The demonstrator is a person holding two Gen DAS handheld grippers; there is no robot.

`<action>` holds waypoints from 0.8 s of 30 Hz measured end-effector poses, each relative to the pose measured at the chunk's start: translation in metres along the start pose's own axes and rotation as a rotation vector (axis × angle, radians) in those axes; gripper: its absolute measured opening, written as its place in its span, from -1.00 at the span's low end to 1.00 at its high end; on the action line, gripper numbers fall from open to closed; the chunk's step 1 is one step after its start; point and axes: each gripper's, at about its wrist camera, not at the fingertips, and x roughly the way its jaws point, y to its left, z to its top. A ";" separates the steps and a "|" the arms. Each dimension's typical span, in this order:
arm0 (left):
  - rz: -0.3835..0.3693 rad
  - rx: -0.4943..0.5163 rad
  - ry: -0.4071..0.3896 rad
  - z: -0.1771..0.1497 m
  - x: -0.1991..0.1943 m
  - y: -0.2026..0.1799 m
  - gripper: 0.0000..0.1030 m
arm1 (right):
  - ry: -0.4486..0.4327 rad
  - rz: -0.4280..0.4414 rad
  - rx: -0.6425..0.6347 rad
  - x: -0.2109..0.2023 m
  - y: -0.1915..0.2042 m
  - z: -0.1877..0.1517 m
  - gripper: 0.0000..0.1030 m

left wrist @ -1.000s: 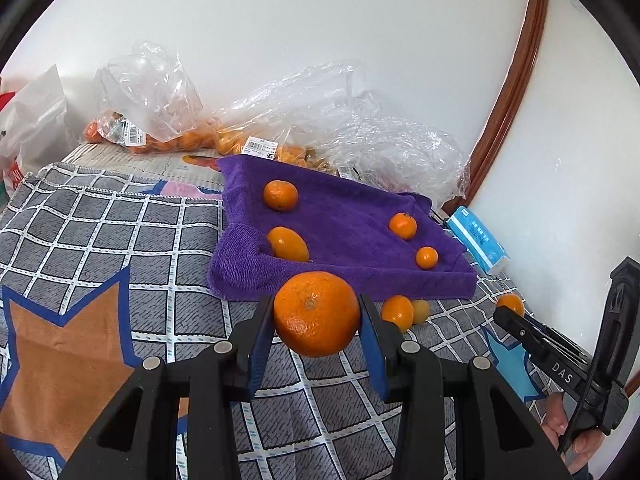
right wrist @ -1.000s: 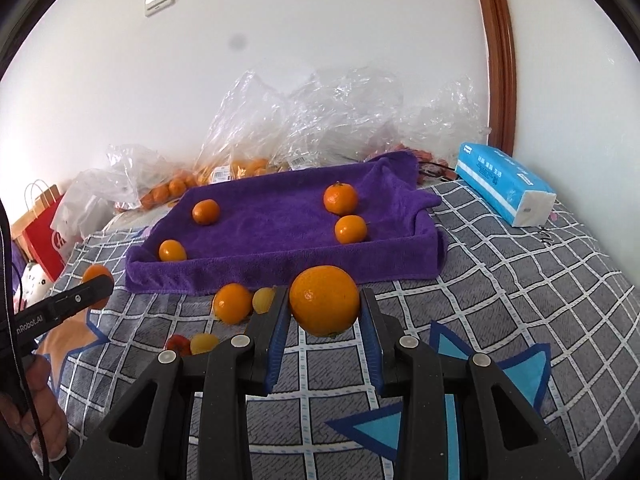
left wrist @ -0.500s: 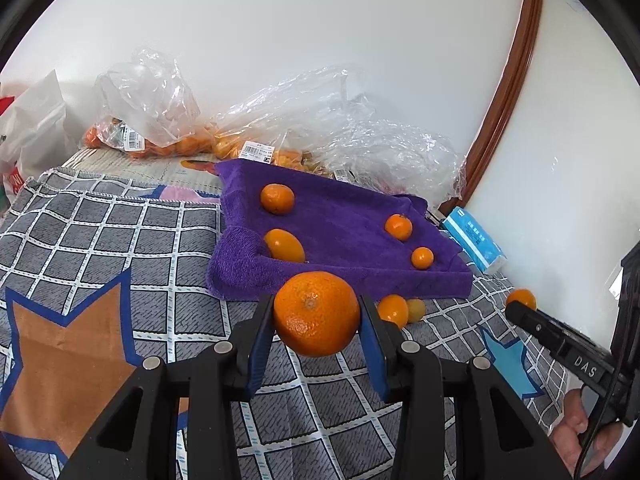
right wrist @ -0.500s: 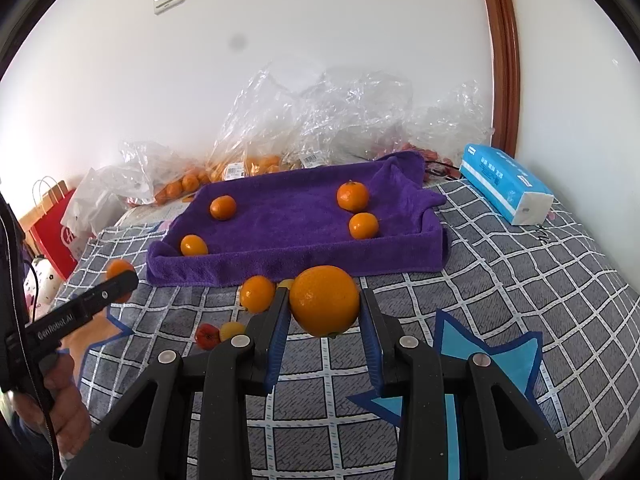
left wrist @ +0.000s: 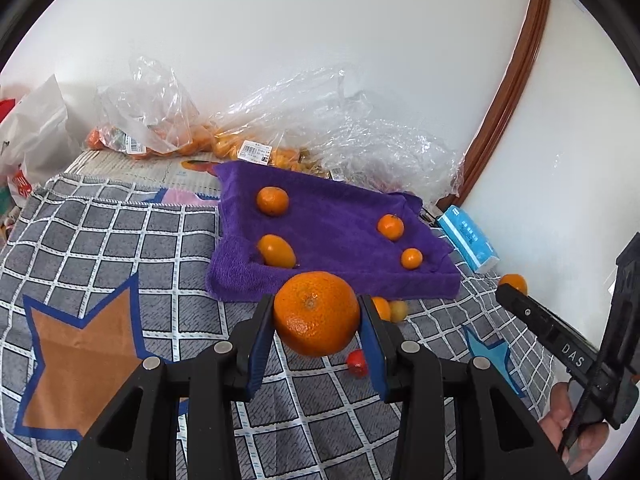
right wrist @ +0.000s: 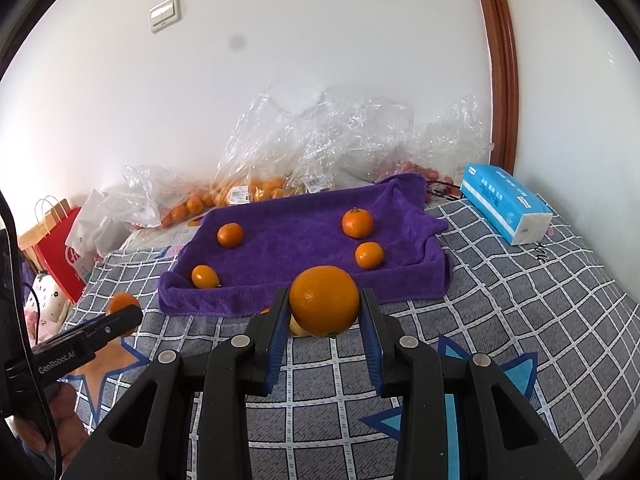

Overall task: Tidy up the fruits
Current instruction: 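Lift both held fruits and carry them over the purple towel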

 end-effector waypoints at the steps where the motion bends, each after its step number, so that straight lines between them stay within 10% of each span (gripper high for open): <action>1: -0.002 0.001 0.000 0.002 -0.001 0.000 -0.25 | 0.000 -0.001 0.002 -0.001 0.000 0.001 -0.34; 24: 0.014 0.055 0.001 0.046 0.001 -0.021 -0.25 | -0.048 -0.028 0.007 -0.002 -0.009 0.034 -0.34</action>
